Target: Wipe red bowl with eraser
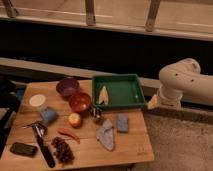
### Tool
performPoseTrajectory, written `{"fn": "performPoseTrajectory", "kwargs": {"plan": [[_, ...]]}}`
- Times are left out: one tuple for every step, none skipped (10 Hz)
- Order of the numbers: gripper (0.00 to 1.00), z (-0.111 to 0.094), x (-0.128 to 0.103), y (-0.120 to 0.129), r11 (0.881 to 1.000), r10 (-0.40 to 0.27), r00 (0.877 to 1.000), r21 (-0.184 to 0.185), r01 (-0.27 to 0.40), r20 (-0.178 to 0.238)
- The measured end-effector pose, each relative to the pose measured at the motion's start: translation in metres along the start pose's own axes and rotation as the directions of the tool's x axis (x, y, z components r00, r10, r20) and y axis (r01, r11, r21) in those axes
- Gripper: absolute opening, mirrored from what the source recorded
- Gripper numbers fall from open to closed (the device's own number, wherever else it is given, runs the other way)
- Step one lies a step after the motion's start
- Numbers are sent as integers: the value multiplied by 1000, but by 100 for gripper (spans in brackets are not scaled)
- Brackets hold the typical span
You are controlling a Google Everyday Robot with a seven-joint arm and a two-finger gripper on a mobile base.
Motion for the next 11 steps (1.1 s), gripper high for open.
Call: {"fn": "performPoseTrajectory", "kwargs": {"plan": [[80,-5,-2,4,999,-32,999,13,32,18],[80,-8,-4,12,998,-63,998,23,63,29],[80,-13,-7,30,994,-108,993,34,107,44],[80,-18,-11,52,987,-154,986,45,152,58],[80,-23,-14,75,979,-198,978,56,194,66],[80,-28,-16,102,968,-249,966,62,244,77],[80,-35,-16,134,950,-310,946,71,305,88],[80,-40,-14,155,935,-353,931,78,347,94],[80,-48,-9,183,910,-413,905,82,406,102],[80,-56,-2,212,881,-472,875,82,466,108],[80,-66,14,250,840,-543,832,71,538,113]]}}
